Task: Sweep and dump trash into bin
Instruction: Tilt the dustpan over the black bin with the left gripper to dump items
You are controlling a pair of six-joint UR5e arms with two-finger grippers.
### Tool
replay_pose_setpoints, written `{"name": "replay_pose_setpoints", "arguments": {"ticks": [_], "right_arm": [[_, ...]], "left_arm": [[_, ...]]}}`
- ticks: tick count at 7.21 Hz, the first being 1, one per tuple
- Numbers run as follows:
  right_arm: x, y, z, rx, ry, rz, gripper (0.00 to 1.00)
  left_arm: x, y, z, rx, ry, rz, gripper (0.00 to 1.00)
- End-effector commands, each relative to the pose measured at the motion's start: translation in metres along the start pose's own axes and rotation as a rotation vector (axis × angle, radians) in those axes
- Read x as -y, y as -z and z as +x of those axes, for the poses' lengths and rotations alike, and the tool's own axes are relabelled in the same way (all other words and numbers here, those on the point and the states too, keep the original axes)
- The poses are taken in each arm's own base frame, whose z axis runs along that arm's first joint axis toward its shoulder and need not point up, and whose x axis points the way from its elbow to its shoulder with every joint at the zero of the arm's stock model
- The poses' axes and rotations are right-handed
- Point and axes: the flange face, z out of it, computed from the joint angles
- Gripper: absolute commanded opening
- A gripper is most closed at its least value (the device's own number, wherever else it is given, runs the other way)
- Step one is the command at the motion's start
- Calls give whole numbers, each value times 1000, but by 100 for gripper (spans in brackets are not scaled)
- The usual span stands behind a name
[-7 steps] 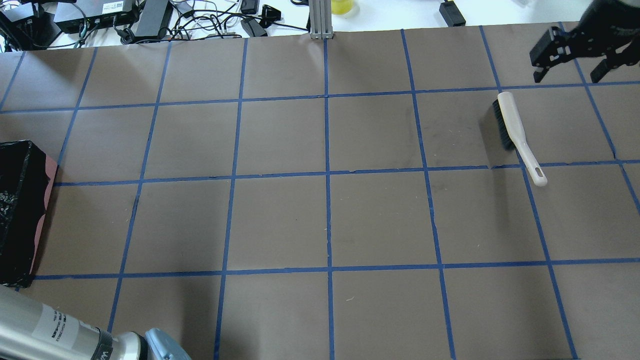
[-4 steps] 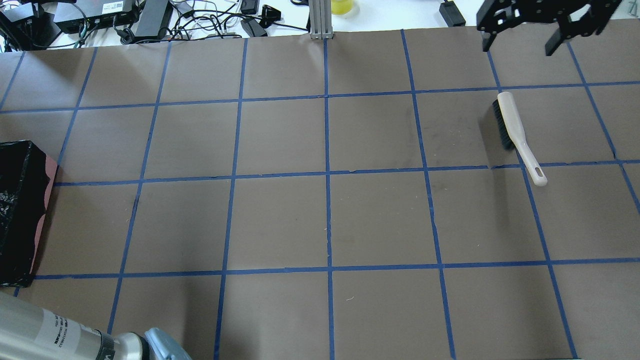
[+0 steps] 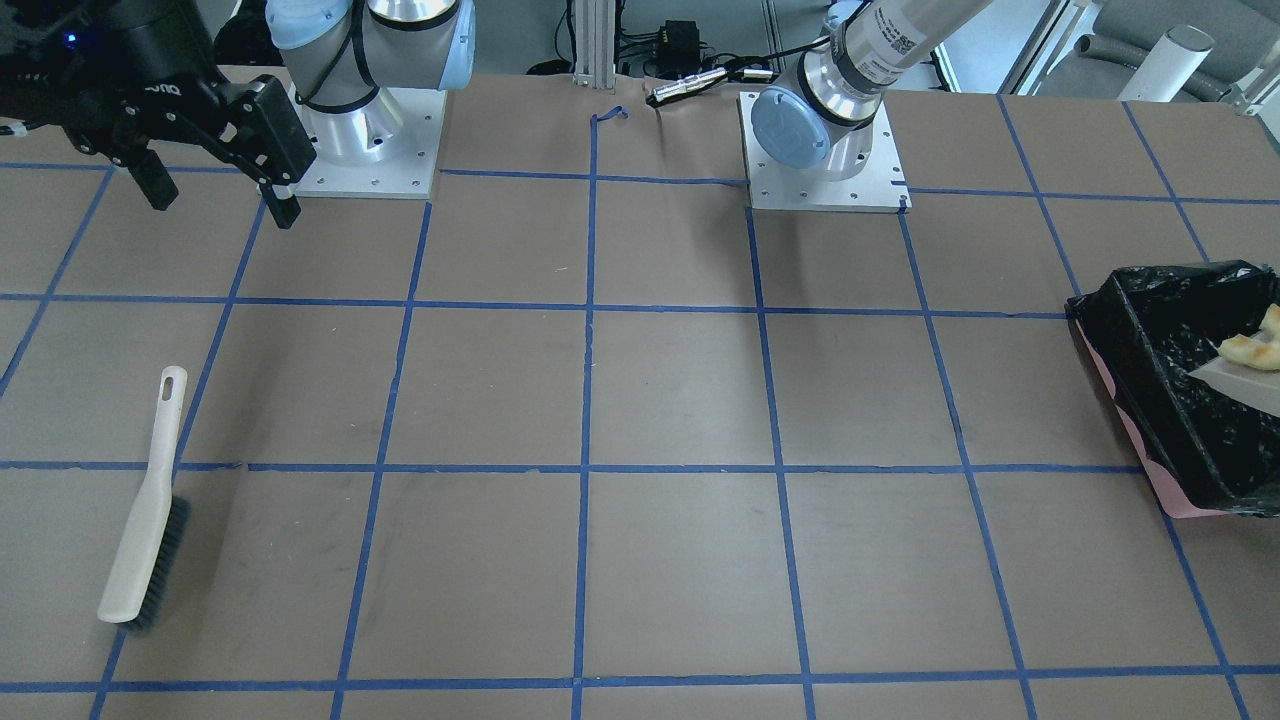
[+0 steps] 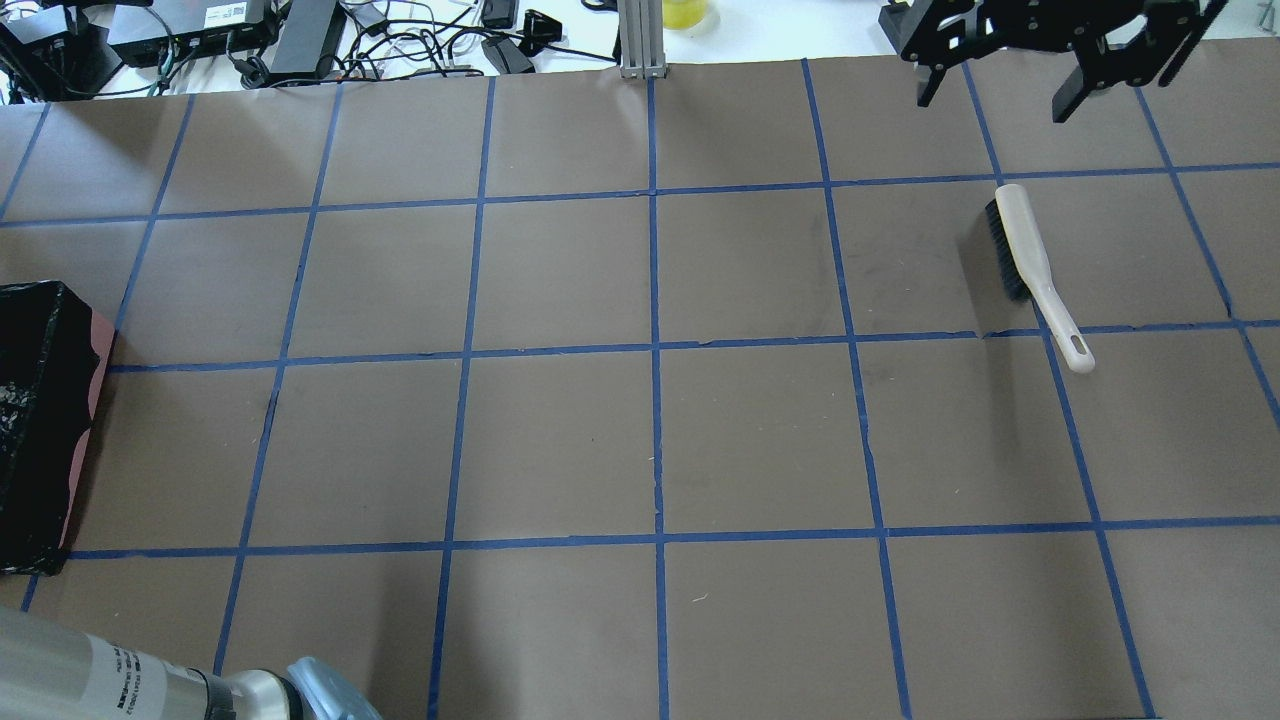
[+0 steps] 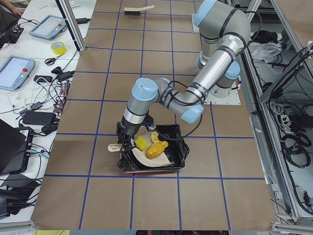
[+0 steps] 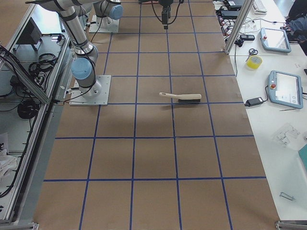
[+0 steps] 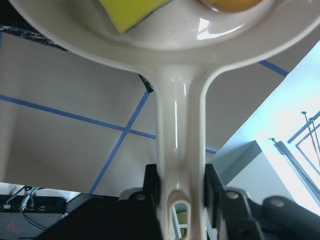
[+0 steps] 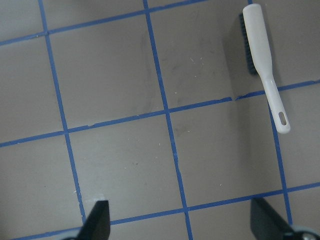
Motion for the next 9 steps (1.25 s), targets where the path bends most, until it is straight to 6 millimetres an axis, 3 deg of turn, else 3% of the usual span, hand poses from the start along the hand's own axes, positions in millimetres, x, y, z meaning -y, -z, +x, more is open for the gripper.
{"name": "replay_pose_setpoints", "arguments": {"ticks": [1, 3, 5, 9], "right_arm": [[-30, -10, 5, 9, 17, 9, 100], [-25, -12, 4, 13, 106, 34, 100], [-25, -12, 4, 13, 110, 34, 100], [-25, -12, 3, 16, 102, 32, 100]], "left_arm": [[2, 25, 4, -2, 16, -59, 0], [8, 35, 3, -34, 21, -120, 0], [31, 35, 0, -83, 22, -221, 0], [44, 68, -2, -109, 26, -259, 0]]}}
